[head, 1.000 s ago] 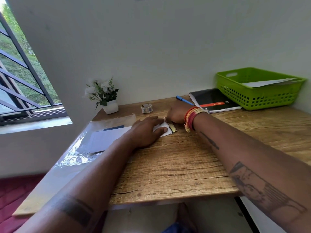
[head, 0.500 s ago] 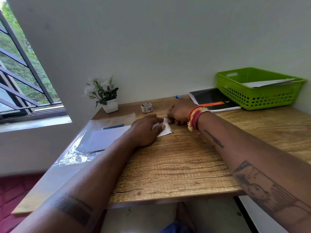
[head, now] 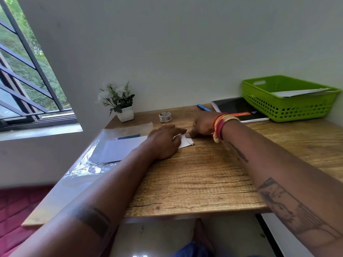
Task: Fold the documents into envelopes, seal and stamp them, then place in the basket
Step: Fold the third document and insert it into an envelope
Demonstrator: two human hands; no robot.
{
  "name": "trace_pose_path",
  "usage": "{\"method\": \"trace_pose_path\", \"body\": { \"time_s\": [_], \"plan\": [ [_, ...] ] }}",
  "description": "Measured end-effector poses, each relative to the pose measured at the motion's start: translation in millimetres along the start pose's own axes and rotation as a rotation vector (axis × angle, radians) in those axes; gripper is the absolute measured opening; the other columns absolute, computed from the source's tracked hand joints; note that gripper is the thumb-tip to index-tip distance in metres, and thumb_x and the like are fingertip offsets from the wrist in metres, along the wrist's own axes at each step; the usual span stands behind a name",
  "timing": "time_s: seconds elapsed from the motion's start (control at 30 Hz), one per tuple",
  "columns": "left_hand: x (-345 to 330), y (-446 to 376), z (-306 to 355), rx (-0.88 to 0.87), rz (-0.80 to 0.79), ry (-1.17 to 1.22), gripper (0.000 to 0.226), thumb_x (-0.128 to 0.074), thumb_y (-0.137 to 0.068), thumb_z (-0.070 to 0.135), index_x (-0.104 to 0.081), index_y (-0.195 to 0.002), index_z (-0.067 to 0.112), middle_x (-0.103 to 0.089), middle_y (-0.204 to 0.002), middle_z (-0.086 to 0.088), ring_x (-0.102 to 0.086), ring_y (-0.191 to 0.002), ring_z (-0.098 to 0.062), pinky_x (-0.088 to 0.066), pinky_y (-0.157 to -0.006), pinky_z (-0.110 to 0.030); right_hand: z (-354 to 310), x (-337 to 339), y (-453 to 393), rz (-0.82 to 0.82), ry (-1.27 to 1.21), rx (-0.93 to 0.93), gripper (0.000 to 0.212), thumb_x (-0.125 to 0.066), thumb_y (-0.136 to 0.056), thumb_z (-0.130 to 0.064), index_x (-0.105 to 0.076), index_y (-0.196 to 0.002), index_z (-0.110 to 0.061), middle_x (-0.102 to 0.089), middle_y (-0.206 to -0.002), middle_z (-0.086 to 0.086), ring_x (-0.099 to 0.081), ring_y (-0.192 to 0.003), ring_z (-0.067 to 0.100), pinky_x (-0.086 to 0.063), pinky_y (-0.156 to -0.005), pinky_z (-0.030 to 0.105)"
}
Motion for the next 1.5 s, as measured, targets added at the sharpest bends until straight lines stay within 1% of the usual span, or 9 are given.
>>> {"method": "trace_pose_path", "body": {
  "time_s": [0.17, 0.27, 0.53, 0.7, 0.87, 1.2, 1.3, 1.4, 1.5],
  "plan": [
    [-0.6, -1.3, -0.8, 0.004, -0.015, 0.006, 0.045, -0.037, -0.103, 0.04, -0.043, -0.148, 0.042, -0.04, -0.158, 0.003, -0.03, -0.147, -0.02, -0.027, -0.118, -0.052, 4.8, 7.2, 14.7, -0.127, -0.056, -0.022, 0.05, -0.071, -0.086, -0.054, -0.069, -0.108, -0.009, -0.065, -0.088, 0.003, -0.058, -0.085, 0.02, -0.046, -0.074, 0.033],
    [3.6, -2.5, 0.1, 0.029, -0.044, 0.092, 0.044, -0.041, -0.103, 0.035, -0.047, -0.146, 0.04, -0.041, -0.158, 0.005, -0.036, -0.144, -0.019, -0.031, -0.117, -0.042, 4.7, 8.1, 19.8, -0.169, -0.077, -0.027, 0.052, -0.072, -0.085, -0.053, -0.07, -0.112, -0.01, -0.066, -0.091, 0.004, -0.058, -0.084, 0.02, -0.047, -0.078, 0.036],
    [12.4, -27.8, 17.9, 0.114, -0.026, 0.12, 0.037, -0.067, -0.09, 0.054, -0.062, -0.116, 0.028, -0.058, -0.138, -0.003, -0.055, -0.123, -0.021, -0.042, -0.089, -0.033, 4.6, 10.0, 23.4, -0.216, -0.074, 0.007, 0.05, -0.069, -0.087, -0.052, -0.068, -0.116, -0.012, -0.066, -0.095, 0.006, -0.058, -0.085, 0.021, -0.047, -0.074, 0.034],
    [4.7, -28.5, 13.7, 0.129, 0.035, 0.132, 0.034, -0.066, -0.089, 0.056, -0.063, -0.113, 0.032, -0.057, -0.137, -0.001, -0.054, -0.125, -0.022, -0.046, -0.098, -0.04, 6.0, 11.1, 19.1, -0.243, -0.079, 0.011, 0.052, -0.071, -0.087, -0.051, -0.068, -0.117, -0.008, -0.062, -0.091, 0.007, -0.055, -0.081, 0.021, -0.046, -0.071, 0.034],
    [0.7, -28.0, 18.9, 0.235, 0.136, 0.14, 0.012, -0.067, -0.09, 0.05, -0.057, -0.091, 0.042, -0.057, -0.134, 0.0, -0.051, -0.125, -0.027, -0.046, -0.101, -0.051, 2.6, 13.3, 18.3, -0.288, -0.065, -0.002, 0.057, -0.069, -0.088, -0.051, -0.065, -0.122, -0.005, -0.061, -0.096, 0.009, -0.054, -0.086, 0.023, -0.045, -0.074, 0.035],
    [5.5, -27.8, 22.0, 0.336, 0.169, 0.211, 0.02, -0.07, -0.09, 0.048, -0.062, -0.101, 0.032, -0.06, -0.126, 0.001, -0.05, -0.123, -0.027, -0.039, -0.1, -0.046, 9.1, 13.5, 20.9, -0.305, -0.139, -0.003, 0.048, -0.066, -0.089, -0.055, -0.067, -0.109, -0.011, -0.059, -0.088, 0.006, -0.051, -0.074, 0.018, -0.042, -0.063, 0.031],
    [3.0, -27.6, 21.2, 0.328, 0.19, 0.216, 0.018, -0.069, -0.09, 0.048, -0.063, -0.099, 0.033, -0.06, -0.126, 0.001, -0.051, -0.121, -0.026, -0.041, -0.097, -0.046, 4.6, 8.4, 16.6, -0.198, -0.124, -0.07, 0.05, -0.05, -0.096, -0.062, -0.067, -0.089, -0.015, -0.062, -0.075, -0.001, -0.053, -0.065, 0.014, -0.043, -0.062, 0.029],
    [0.7, -29.8, 20.2, 0.325, 0.189, 0.214, 0.015, -0.068, -0.092, 0.046, -0.065, -0.1, 0.033, -0.061, -0.125, 0.001, -0.052, -0.119, -0.025, -0.041, -0.093, -0.044, -3.7, 0.4, 9.0, -0.086, 0.062, -0.052, 0.048, -0.051, -0.095, -0.061, -0.067, -0.08, -0.018, -0.066, -0.079, -0.002, -0.059, -0.073, 0.012, -0.039, -0.065, 0.029],
    [-0.9, -29.3, 18.7, 0.334, 0.204, 0.227, 0.019, -0.069, -0.089, 0.05, -0.063, -0.098, 0.034, -0.062, -0.124, 0.002, -0.051, -0.122, -0.025, -0.039, -0.094, -0.045, -2.5, 4.5, 13.2, -0.124, 0.091, -0.036, 0.051, -0.057, -0.09, -0.065, -0.07, -0.098, -0.016, -0.069, -0.094, 0.002, -0.061, -0.085, 0.015, -0.043, -0.07, 0.03]
  ]
}}
Point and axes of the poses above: each hand's wrist, its own y-axis away from the middle knuckle, its own x-axis out of the back of the hand, z = x × y, the point moved 1 cm from there along -y, towards the middle knuckle
